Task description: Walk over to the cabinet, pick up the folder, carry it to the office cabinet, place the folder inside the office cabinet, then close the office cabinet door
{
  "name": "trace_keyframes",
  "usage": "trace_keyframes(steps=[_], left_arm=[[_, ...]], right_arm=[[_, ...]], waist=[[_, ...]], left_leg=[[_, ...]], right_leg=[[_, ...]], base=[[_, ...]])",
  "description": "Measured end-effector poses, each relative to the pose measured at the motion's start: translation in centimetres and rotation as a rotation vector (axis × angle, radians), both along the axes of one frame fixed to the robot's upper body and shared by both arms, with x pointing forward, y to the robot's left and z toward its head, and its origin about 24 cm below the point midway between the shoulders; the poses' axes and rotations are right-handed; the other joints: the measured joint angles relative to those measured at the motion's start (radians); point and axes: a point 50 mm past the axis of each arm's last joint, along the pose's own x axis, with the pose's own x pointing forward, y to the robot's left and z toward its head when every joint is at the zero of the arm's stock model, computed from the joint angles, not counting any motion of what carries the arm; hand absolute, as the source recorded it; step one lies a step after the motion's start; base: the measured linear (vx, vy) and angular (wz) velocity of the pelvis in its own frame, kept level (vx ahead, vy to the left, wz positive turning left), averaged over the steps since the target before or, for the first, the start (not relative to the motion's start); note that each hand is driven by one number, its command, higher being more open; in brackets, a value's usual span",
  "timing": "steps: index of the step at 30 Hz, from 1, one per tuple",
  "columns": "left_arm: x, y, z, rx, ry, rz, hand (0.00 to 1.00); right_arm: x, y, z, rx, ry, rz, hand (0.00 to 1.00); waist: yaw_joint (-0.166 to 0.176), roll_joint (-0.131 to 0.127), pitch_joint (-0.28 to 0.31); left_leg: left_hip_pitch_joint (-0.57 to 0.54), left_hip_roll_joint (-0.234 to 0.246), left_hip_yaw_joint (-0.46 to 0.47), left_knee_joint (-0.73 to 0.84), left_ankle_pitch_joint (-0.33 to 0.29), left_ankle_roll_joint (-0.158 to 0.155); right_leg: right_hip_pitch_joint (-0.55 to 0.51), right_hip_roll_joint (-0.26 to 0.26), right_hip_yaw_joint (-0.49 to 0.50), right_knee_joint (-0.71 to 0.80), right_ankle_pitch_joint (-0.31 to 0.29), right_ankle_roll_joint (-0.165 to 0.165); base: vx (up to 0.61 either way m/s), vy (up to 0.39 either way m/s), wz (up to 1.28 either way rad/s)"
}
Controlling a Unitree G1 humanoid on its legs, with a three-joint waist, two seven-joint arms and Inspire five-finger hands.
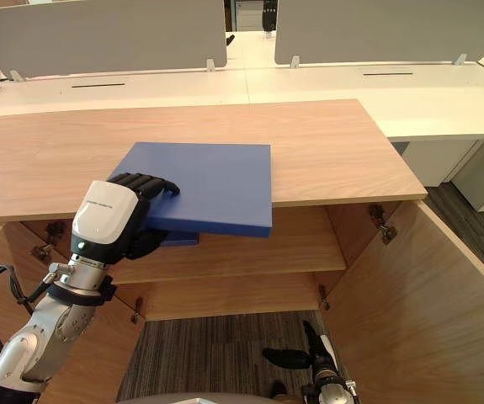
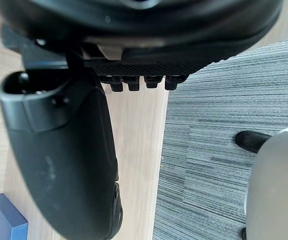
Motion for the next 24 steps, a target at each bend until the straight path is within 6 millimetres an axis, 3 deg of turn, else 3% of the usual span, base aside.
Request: trace_keyframes(steps=[4, 7, 9, 11, 12, 13, 15, 16, 20, 22, 24], left_arm=[[-0.5, -1.0, 0.2, -0.085, -0.014, -0.025, 0.00], [-1.5, -2.2, 0.3, -0.248, -0.012, -0.050, 0.00], [-2.8, -3.6, 1.3, -0.517, 0.002, -0.156, 0.00], [-3.6, -4.4, 1.9, -0.680, 0.013, -0.244, 0.00], [-4.2, -4.9, 2.4, -0.860, 0.037, -0.353, 0.00], [-4.3, -4.9, 2.4, -0.891, 0.042, -0.374, 0.00], [-4.7, -4.7, 3.2, -1.096, 0.064, -0.494, 0.00], [-4.8, -4.6, 3.3, -1.140, 0.070, -0.519, 0.00], [-5.4, -3.4, 3.4, -1.441, 0.156, -0.691, 0.00], [-5.6, -2.8, 3.2, -1.513, 0.178, -0.732, 0.00], [-5.7, -2.3, 2.8, -1.598, 0.207, -0.750, 0.00]], right_arm=[[-0.1, 0.1, 0.1, 0.005, -0.010, -0.003, 1.00], [0.6, 0.9, 0.6, 0.045, -0.057, -0.032, 1.00], [2.0, 1.6, 2.2, 0.087, -0.162, -0.051, 1.00], [3.2, 2.1, 3.6, 0.118, -0.252, -0.061, 1.00], [4.7, 2.6, 5.9, 0.168, -0.377, -0.080, 1.00], [4.9, 2.7, 6.4, 0.174, -0.402, -0.081, 1.00], [6.7, 2.8, 10.1, 0.228, -0.592, -0.114, 1.00], [7.0, 2.7, 11.0, 0.238, -0.638, -0.126, 1.00], [8.4, 0.8, 17.9, 0.260, -0.957, -0.185, 1.00], [8.1, 0.3, 18.0, 0.275, -0.952, -0.209, 1.00], [8.2, 0.1, 19.8, 0.319, -1.034, -0.226, 1.00]], waist=[[0.000, -0.001, 0.000], [0.000, -0.004, 0.002], [0.001, -0.006, 0.003], [0.000, -0.007, 0.004], [-0.002, -0.007, 0.004], [-0.002, -0.007, 0.004], [-0.003, -0.008, 0.005], [-0.003, -0.008, 0.005], [-0.007, -0.013, 0.013], [-0.006, -0.023, 0.028], [-0.011, -0.022, 0.038]], left_leg=[[-0.004, 0.000, 0.003, 0.001, -0.001, 0.001], [-0.006, 0.001, 0.006, 0.004, -0.004, 0.005], [-0.007, 0.001, 0.016, 0.006, -0.008, 0.007], [-0.006, 0.002, 0.025, 0.011, -0.014, 0.007], [-0.006, 0.004, 0.036, 0.019, -0.022, 0.007], [-0.006, 0.004, 0.037, 0.020, -0.023, 0.006], [-0.007, 0.007, 0.053, 0.023, -0.029, 0.006], [-0.007, 0.007, 0.056, 0.024, -0.031, 0.007], [-0.004, 0.008, 0.080, 0.036, -0.045, 0.007], [-0.004, 0.009, 0.087, 0.044, -0.051, 0.006], [-0.004, 0.007, 0.092, 0.044, -0.054, 0.008]], right_leg=[[-0.004, 0.000, 0.004, 0.000, 0.001, 0.001], [-0.007, 0.002, 0.008, 0.000, 0.001, 0.001], [-0.012, 0.003, 0.018, 0.000, 0.002, 0.002], [-0.012, 0.004, 0.025, 0.000, 0.002, 0.003], [-0.015, 0.005, 0.034, 0.000, 0.002, 0.003], [-0.015, 0.006, 0.036, 0.000, 0.002, 0.003], [-0.023, 0.009, 0.053, 0.001, 0.004, 0.005], [-0.024, 0.009, 0.056, 0.001, 0.004, 0.006], [-0.028, 0.011, 0.078, 0.001, 0.004, 0.006], [-0.028, 0.012, 0.085, 0.001, 0.005, 0.007], [-0.030, 0.011, 0.091, 0.001, 0.005, 0.008]], base=[[-0.01, 0.000, -0.01], [-0.02, -0.010, -0.05], [-0.03, -0.005, -0.13], [-0.02, 0.001, -0.16], [-0.02, 0.001, -0.16], [-0.02, -0.003, -0.21], [-0.02, -0.008, -0.19], [-0.02, -0.007, -0.16], [-0.01, -0.001, -0.16], [-0.03, -0.011, -0.13], [-0.04, -0.014, -0.09]])
